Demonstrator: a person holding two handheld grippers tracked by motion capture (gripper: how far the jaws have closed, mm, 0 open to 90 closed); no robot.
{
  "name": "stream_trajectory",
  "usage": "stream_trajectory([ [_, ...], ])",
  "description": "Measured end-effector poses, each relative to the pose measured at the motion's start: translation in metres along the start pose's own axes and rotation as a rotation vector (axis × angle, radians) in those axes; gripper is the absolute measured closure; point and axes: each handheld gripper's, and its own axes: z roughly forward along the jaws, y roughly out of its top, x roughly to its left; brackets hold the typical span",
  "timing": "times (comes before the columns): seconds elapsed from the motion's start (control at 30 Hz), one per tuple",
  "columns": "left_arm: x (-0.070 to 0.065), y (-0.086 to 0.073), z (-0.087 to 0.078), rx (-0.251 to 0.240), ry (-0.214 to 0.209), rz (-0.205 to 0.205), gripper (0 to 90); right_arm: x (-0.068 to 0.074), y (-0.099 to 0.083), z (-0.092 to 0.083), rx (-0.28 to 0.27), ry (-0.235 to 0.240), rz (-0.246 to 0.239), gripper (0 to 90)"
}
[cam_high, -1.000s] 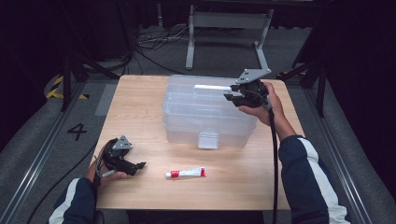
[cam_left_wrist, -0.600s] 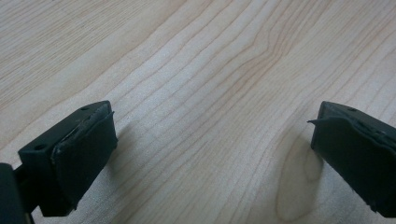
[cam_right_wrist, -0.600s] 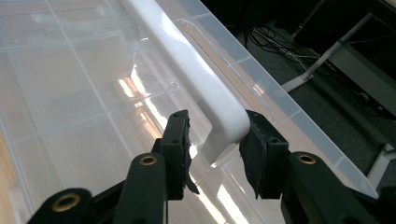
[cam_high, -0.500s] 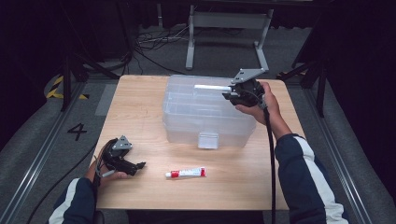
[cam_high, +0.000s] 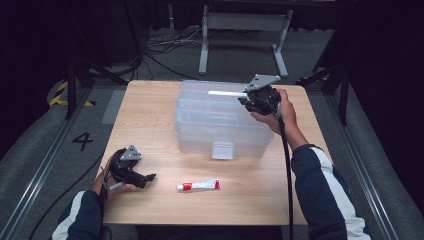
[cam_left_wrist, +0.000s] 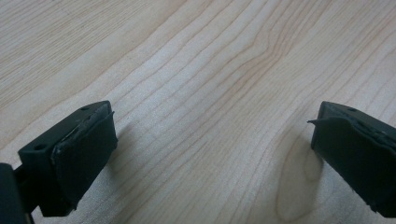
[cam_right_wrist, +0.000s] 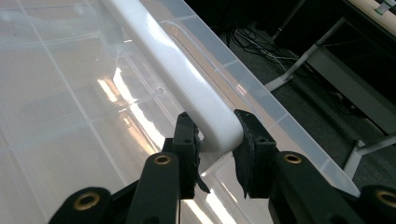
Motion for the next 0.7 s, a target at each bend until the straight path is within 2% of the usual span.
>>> stream_trajectory([
  [0.17,0.003,0.003,0.001,0.000,0.015,-0.018,1.7,0.001,0.000,0.000,0.002,-0.009,0.003,71.9],
  [0.3,0.007,0.004,-0.001,-0.025,0.032,-0.042,16.9,0.001,0.001,-0.001,0.006,-0.007,0.000,72.0],
  [0.43,0.010,0.007,0.001,-0.026,0.038,-0.054,19.4,-0.001,0.002,-0.001,0.009,0.008,0.001,72.1],
  [0.53,0.010,0.013,0.004,-0.019,0.032,-0.042,24.0,-0.002,0.003,-0.001,0.014,0.012,0.001,72.1],
  [0.6,0.010,0.018,0.005,-0.023,0.036,-0.038,32.2,-0.002,0.003,-0.001,0.016,0.015,0.000,72.2],
  [0.7,0.011,0.028,0.003,-0.068,0.016,-0.037,41.4,-0.004,0.004,-0.001,0.020,0.018,0.008,72.1],
])
